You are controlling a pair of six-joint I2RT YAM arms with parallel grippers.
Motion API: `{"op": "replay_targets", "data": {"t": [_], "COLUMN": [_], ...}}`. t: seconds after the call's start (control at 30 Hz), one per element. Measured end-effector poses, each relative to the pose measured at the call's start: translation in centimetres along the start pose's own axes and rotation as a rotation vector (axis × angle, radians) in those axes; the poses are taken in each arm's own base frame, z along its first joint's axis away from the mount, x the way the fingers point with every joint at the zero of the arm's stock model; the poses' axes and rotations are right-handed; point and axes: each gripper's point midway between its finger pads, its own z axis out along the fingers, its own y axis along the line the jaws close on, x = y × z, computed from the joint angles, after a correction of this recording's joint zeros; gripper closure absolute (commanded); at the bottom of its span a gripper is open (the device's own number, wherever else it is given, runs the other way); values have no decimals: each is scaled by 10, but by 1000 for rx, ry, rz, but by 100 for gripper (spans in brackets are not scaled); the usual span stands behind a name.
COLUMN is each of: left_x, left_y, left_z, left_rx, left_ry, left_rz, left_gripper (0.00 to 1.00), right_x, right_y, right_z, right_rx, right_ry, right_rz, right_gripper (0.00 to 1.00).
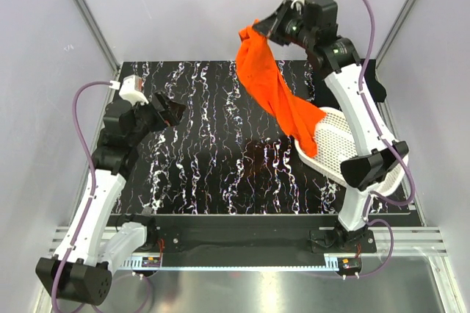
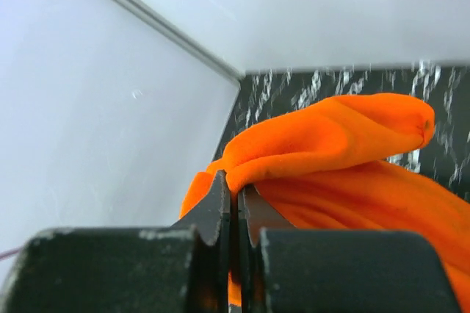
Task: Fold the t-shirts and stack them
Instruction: Move the tshirt to the center of the board
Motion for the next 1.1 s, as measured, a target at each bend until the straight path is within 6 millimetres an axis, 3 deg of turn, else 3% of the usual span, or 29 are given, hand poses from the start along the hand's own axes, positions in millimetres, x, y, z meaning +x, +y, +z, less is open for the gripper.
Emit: {"op": "replay_targets", "data": {"t": [0.13,0.4,0.53,0.7,0.8,0.9,0.97,1.03,1.1], "left_x": [1,0,-3,-4,-2,3,5,6,6], "left_y": [-1,-2,-5,-11,-24,-40,-44,-43,-37], "left_z": [-7,-5,-5,-5,-6,-10,-10,-10,-8], "left_rx": [11,22,38,68,152,243,263,254,223], "left_ry": [-23,-30,-37,-38,-40,-29,-24,-23,-24], "left_rz": [7,12,17,24,39,57,62,64,61], "left_gripper": [1,1,1,1,1,1,1,1,1], "right_x": [-28,-20,-30,-35,-33,-21,-4,27,71], "right_y": [24,43,61,110,130,122,102,67,21], "right_z": [-6,-6,-10,-13,-8,5,21,40,60], "right_rx": [-38,15,-39,-265,-355,-346,-297,-209,-96], "right_ry": [-99,-151,-178,-182,-186,-155,-119,-52,37], "right_rz": [-83,-284,-303,-270,-243,-210,-183,-146,-102], "right_gripper": [100,100,100,100,100,100,96,90,65]}}
